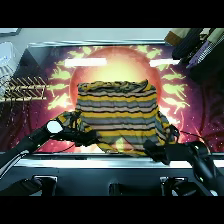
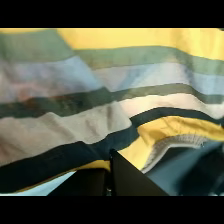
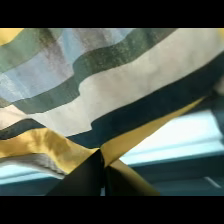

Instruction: Fold the clothes and pants, and hang the long-sleeved shirts on hangers.

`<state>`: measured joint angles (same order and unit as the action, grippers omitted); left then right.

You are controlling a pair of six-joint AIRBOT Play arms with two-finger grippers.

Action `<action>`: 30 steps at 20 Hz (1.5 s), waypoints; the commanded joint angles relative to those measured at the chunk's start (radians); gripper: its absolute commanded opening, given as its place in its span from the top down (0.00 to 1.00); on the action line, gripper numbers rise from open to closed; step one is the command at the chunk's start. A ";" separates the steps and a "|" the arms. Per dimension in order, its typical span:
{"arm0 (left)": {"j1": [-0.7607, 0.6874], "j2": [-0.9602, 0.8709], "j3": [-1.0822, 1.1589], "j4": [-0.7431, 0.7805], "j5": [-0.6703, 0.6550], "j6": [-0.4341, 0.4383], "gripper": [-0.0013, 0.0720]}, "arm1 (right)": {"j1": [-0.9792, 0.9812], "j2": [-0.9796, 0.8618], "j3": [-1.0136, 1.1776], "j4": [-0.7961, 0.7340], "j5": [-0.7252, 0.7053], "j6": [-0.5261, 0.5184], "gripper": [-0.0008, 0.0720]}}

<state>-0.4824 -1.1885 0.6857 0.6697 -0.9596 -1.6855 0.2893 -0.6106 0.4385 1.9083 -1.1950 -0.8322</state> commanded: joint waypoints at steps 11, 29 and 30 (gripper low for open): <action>-0.215 0.109 0.051 0.000 0.089 -0.172 0.96 | 0.000 0.384 0.017 -0.190 -0.104 0.277 0.95; -0.003 -0.365 0.375 0.018 0.150 -0.042 0.96 | 0.000 -0.427 0.244 -0.349 0.499 0.325 0.95; -0.003 -0.390 0.387 0.019 0.149 -0.042 0.96 | 0.000 -0.454 0.244 -0.343 0.502 0.324 0.94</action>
<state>-0.4923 -1.5024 1.0321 0.6853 -0.8112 -1.7458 0.2893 -0.9771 0.6613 1.5768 -0.7517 -0.5102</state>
